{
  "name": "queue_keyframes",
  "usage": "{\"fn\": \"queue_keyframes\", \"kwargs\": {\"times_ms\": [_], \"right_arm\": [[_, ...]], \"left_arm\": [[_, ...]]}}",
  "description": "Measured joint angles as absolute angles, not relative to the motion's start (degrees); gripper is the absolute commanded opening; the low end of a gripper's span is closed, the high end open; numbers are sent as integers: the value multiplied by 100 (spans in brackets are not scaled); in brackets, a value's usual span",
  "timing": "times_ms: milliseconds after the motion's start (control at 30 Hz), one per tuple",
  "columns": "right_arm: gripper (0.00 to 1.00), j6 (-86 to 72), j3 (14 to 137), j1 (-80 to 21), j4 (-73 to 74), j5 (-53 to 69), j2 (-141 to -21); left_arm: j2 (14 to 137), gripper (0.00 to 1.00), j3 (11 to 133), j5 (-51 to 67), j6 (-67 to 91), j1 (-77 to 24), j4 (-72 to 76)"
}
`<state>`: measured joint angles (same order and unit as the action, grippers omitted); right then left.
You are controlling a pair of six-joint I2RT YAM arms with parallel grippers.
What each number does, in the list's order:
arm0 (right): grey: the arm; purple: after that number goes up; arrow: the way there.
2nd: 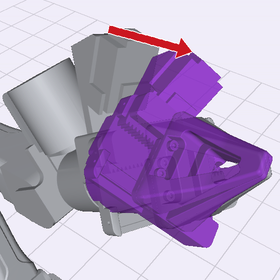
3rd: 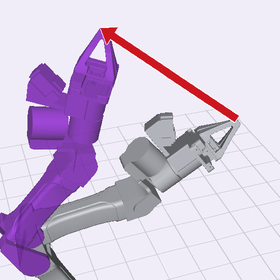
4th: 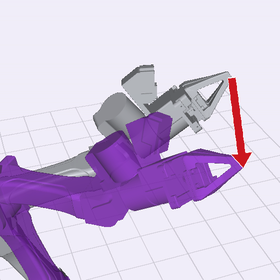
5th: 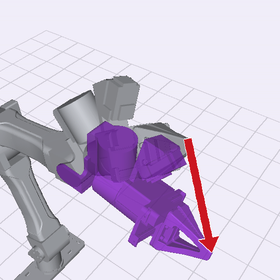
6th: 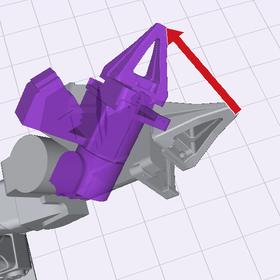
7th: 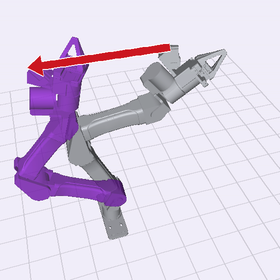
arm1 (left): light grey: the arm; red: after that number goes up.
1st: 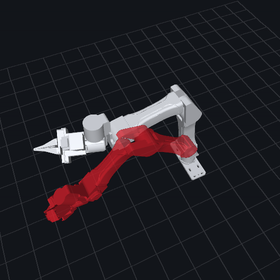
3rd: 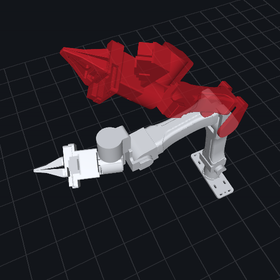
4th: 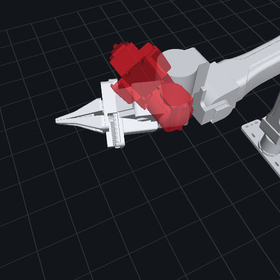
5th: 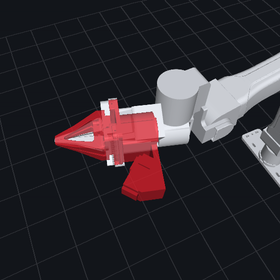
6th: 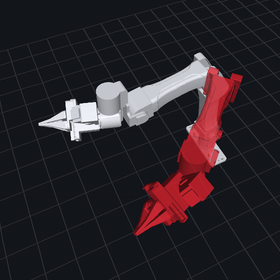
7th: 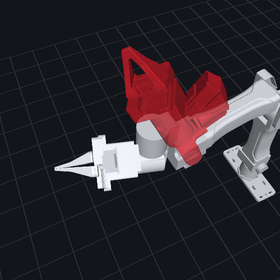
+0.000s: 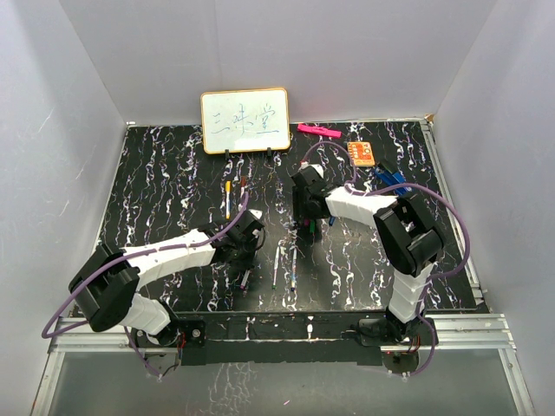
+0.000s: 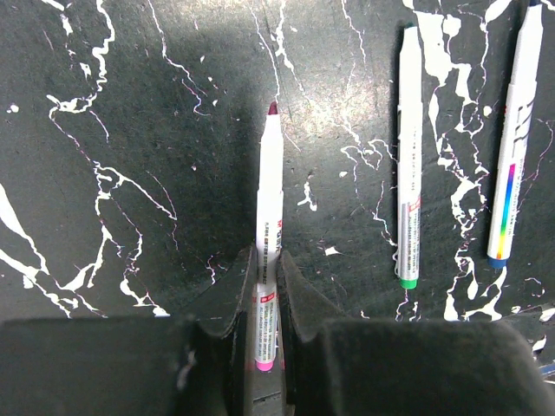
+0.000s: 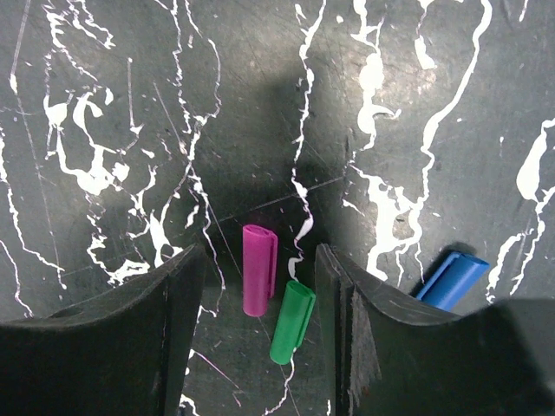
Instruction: Insert the pens into the pen caps
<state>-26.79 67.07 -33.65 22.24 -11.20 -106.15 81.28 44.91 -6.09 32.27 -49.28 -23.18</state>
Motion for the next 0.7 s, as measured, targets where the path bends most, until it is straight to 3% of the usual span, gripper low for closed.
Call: {"fn": "queue_keyframes", "kwargs": {"times_ms": [700], "right_arm": [[43, -2427, 6860, -3544, 2187, -1446, -10820]], "left_arm": [[8128, 0, 4491, -613, 3264, -4928, -2314]]}}
